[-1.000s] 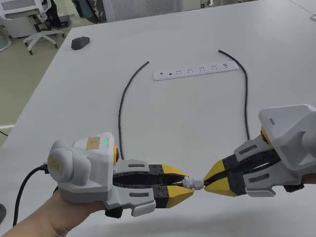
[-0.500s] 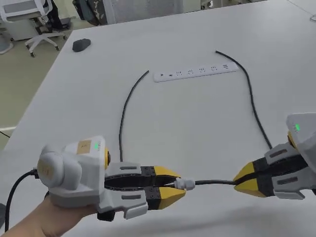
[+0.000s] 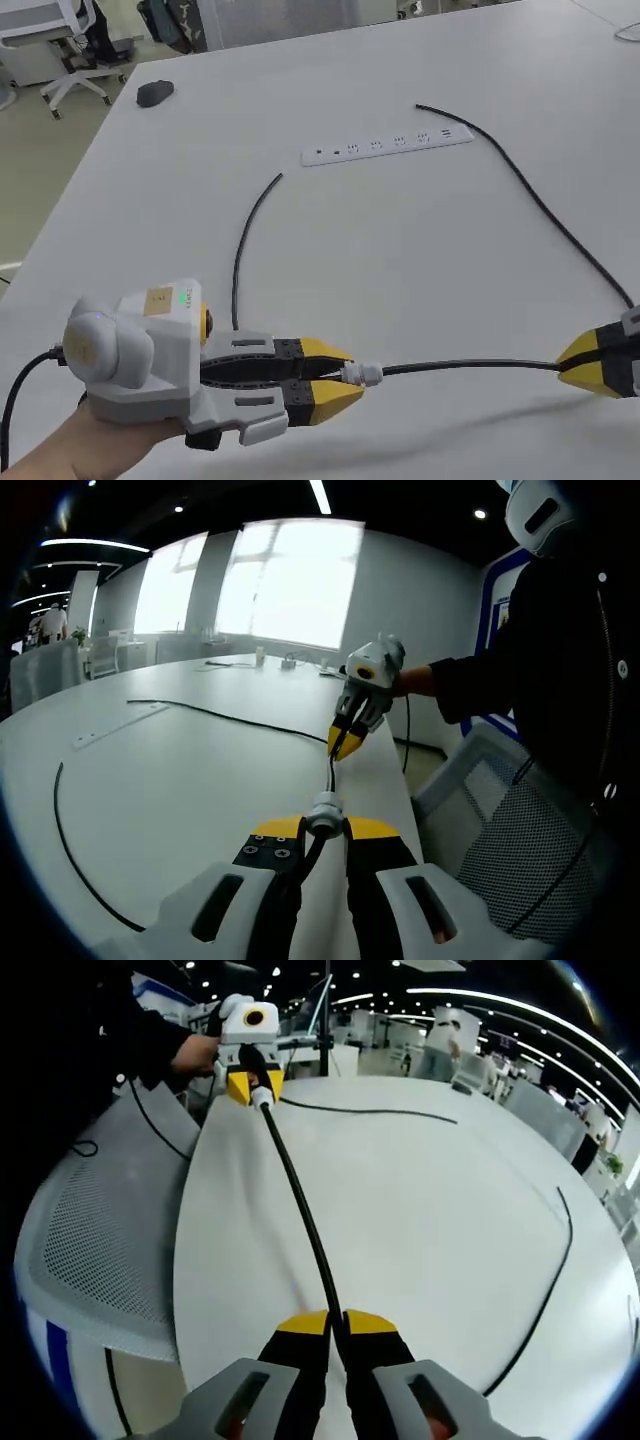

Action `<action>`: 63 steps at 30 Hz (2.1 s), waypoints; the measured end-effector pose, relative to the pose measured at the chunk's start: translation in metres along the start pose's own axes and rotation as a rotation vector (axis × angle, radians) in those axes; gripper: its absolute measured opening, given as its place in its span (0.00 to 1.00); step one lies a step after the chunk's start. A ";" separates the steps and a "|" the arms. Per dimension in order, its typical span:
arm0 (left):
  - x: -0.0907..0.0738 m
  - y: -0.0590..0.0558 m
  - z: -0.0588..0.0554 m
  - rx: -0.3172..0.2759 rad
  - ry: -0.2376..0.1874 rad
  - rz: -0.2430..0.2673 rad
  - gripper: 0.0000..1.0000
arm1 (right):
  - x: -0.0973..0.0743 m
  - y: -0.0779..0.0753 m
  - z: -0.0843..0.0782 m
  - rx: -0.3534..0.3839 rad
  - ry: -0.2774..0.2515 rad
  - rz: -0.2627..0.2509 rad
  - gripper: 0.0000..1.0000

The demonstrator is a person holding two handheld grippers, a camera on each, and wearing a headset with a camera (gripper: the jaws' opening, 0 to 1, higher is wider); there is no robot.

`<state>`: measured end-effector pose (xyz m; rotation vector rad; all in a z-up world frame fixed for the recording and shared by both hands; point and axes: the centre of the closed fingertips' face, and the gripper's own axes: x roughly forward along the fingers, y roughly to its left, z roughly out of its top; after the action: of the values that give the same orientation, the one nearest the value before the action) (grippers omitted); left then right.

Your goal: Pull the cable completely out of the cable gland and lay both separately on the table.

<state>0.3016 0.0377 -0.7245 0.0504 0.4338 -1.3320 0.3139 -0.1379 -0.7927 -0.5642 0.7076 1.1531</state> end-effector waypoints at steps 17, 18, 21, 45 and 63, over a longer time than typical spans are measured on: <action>0.001 -0.001 0.005 0.016 0.001 -0.002 0.15 | -0.009 0.026 0.100 0.044 -0.230 0.117 0.17; 0.001 -0.001 0.005 0.017 0.001 -0.002 0.15 | -0.008 0.030 0.112 0.035 -0.253 0.137 0.17; 0.002 -0.003 0.005 0.019 0.002 -0.007 0.15 | 0.000 0.047 0.132 -0.014 -0.268 0.198 0.16; 0.008 -0.007 0.012 0.039 -0.003 -0.034 0.15 | 0.041 0.065 0.152 -0.126 -0.237 0.261 0.00; 0.002 -0.005 0.016 0.042 -0.014 -0.020 0.15 | 0.008 0.036 0.078 0.034 -0.113 0.117 0.00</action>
<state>0.3019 0.0296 -0.7093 0.0720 0.3952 -1.3604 0.2978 -0.0657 -0.7488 -0.4303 0.6687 1.2689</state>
